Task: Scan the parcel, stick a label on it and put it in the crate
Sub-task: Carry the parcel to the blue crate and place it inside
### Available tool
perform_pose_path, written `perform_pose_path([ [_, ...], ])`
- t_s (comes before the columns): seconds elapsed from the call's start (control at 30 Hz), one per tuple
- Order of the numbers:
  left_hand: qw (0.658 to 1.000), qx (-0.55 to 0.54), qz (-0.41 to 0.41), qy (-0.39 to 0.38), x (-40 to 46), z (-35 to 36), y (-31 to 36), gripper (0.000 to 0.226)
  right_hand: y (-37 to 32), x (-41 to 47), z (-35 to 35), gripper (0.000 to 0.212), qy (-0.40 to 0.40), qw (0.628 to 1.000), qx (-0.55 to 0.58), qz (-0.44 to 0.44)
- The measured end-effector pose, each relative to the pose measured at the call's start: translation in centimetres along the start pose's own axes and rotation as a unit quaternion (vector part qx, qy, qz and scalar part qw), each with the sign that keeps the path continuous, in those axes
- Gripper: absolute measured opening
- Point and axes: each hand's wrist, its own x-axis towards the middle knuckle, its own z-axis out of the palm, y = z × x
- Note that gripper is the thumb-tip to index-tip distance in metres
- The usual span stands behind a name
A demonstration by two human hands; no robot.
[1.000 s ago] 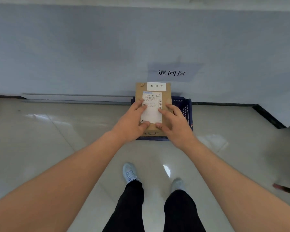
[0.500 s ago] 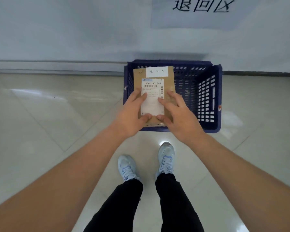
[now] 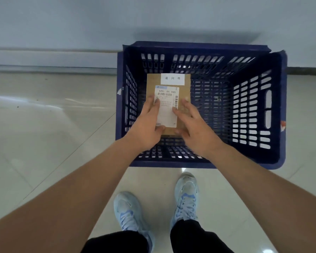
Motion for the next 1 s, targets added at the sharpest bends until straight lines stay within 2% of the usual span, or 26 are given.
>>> perform_pose_path([
  [0.43, 0.998, 0.054, -0.035, 0.018, 5.3, 3.8, -4.3, 0.098, 4.0, 5.9, 4.8, 0.077, -0.033, 0.999, -0.031, 0.022],
  [0.73, 0.996, 0.068, -0.02, 0.057, 6.2, 4.9, -6.0, 0.102, 4.4, 7.1, 5.9, 0.069, -0.008, 0.998, -0.057, 0.014],
  [0.9, 0.985, 0.161, -0.047, 0.041, 6.0, 4.5, -4.9, 0.089, 4.0, 6.6, 5.8, 0.073, -0.027, 0.996, -0.08, 0.038],
  [1.0, 0.983, 0.169, -0.072, 0.008, 4.5, 3.3, -2.4, 0.076, 2.4, 5.2, 4.1, 0.076, -0.052, 0.992, -0.086, 0.071],
])
